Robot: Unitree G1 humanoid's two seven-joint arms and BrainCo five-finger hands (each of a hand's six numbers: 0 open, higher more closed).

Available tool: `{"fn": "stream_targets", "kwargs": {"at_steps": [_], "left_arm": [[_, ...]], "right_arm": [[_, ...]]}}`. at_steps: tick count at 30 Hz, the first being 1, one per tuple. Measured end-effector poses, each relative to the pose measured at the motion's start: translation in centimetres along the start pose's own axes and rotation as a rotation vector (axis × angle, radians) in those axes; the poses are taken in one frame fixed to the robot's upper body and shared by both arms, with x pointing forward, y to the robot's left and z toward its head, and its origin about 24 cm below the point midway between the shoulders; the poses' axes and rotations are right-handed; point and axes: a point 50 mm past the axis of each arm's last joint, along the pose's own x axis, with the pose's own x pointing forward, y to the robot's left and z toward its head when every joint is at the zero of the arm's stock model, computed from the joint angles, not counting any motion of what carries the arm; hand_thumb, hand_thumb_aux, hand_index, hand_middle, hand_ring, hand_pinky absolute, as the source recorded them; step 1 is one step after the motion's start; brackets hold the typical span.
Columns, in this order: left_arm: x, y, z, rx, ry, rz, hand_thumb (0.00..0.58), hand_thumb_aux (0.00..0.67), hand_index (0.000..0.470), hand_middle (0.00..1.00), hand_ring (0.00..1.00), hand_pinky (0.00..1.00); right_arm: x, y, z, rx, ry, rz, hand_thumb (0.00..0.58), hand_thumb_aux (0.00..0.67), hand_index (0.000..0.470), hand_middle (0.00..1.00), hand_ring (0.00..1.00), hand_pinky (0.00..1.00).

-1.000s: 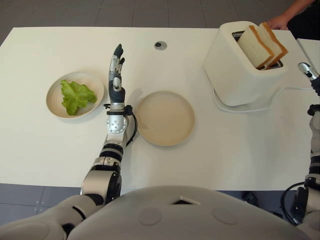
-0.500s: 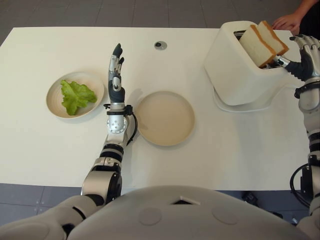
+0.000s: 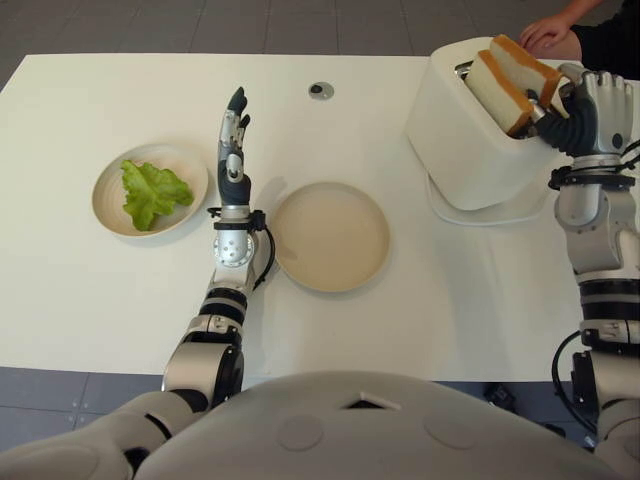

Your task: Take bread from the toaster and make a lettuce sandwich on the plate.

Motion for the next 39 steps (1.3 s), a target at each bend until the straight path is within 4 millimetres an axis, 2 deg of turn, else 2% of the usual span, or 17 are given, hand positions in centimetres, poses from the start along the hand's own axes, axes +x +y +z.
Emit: {"fn": "stream_targets", "kwargs": {"at_steps": [3,7,10,11,13,15,17,19,22,24,28,29,30,31,35,37,39], "left_arm": [[0.0,0.0,0.0,0.000,0.001,-0.001,0.000,0.000,0.000,0.00,0.00,0.00],[0.0,0.0,-0.1,0.000,0.003,0.001,0.000,0.000,0.000,0.00,0.00,0.00],[0.0,0.1,-0.1,0.000,0.005,0.002,0.000,0.000,0.000,0.00,0.00,0.00],[0.0,0.1,-0.1,-0.001,0.004,0.004,0.000,0.000,0.000,0.00,0.00,0.00],[0.0,0.1,-0.1,-0.002,0.004,0.007,0.000,0.000,0.000,0.00,0.00,0.00],[0.2,0.2,0.0,-0.005,-0.004,0.010,0.000,0.000,0.000,0.00,0.00,0.00],[0.4,0.2,0.1,-0.009,-0.014,0.013,0.000,0.000,0.000,0.00,0.00,0.00],[0.5,0.1,0.1,-0.011,-0.016,0.011,0.000,0.000,0.000,0.00,0.00,0.00],[0.5,0.1,0.0,-0.013,-0.011,0.009,0.000,0.000,0.000,0.00,0.00,0.00],[0.7,0.0,-0.1,-0.015,-0.011,0.007,0.000,0.000,0.000,0.00,0.00,0.00],[1.1,-0.2,0.1,-0.017,-0.024,0.003,0.000,0.000,0.000,0.00,0.00,0.00],[1.1,-0.2,0.1,-0.017,-0.026,0.003,0.000,0.000,0.000,0.00,0.00,0.00],[1.2,-0.2,0.2,-0.015,-0.031,0.001,0.000,0.000,0.000,0.00,0.00,0.00],[1.3,-0.2,0.5,-0.007,-0.055,-0.004,0.000,0.000,0.000,0.00,0.00,0.00],[2.3,0.9,3.6,0.107,-0.222,-0.022,0.000,0.000,0.000,0.00,0.00,0.00],[2.1,3.0,5.7,0.307,-0.288,-0.022,0.000,0.000,0.000,0.00,0.00,0.00],[1.3,6.2,7.5,0.599,-0.276,-0.012,0.000,0.000,0.000,0.00,0.00,0.00]], "right_arm": [[0.2,-1.4,0.6,0.054,-0.026,-0.144,0.580,0.670,0.470,1.00,1.00,1.00],[0.7,-4.3,1.9,0.170,-0.100,-0.342,0.580,0.670,0.470,1.00,1.00,1.00],[0.6,-4.9,4.8,0.443,-0.193,-0.301,0.580,0.670,0.470,1.00,1.00,1.00],[0.5,-4.5,6.0,0.542,-0.229,-0.231,0.580,0.670,0.470,1.00,1.00,1.00],[-0.8,-2.5,8.7,0.773,-0.288,0.022,0.580,0.670,0.470,1.00,1.00,1.00],[-3.3,0.8,11.1,0.996,-0.270,0.323,0.580,0.670,0.470,1.00,1.00,1.00],[-5.6,3.7,12.7,1.129,-0.221,0.525,0.580,0.670,0.470,1.00,1.00,1.00],[-8.7,7.3,14.3,1.223,-0.116,0.703,0.580,0.670,0.470,1.00,1.00,1.00],[-10.8,9.6,15.0,1.232,-0.031,0.798,0.580,0.670,0.470,1.00,1.00,1.00],[-11.6,10.1,15.2,1.195,-0.019,0.820,0.580,0.670,0.470,1.00,1.00,1.00],[-13.1,10.3,13.9,1.066,0.005,0.808,0.580,0.670,0.470,1.00,1.00,1.00],[-13.1,10.2,13.6,1.046,0.005,0.796,0.567,0.570,0.400,0.85,0.85,0.85],[-13.1,10.0,13.0,1.007,0.003,0.778,0.148,0.092,0.065,0.38,0.38,0.38],[-12.9,9.6,12.4,0.962,-0.004,0.761,0.000,0.000,0.000,0.00,0.00,0.00],[-11.5,7.5,11.2,0.805,-0.093,0.688,0.000,0.000,0.000,0.00,0.00,0.00],[-11.0,6.8,11.3,0.732,-0.154,0.674,0.000,0.000,0.000,0.00,0.00,0.00],[-11.0,6.9,11.1,0.632,-0.194,0.698,0.000,0.000,0.000,0.00,0.00,0.00]]}}
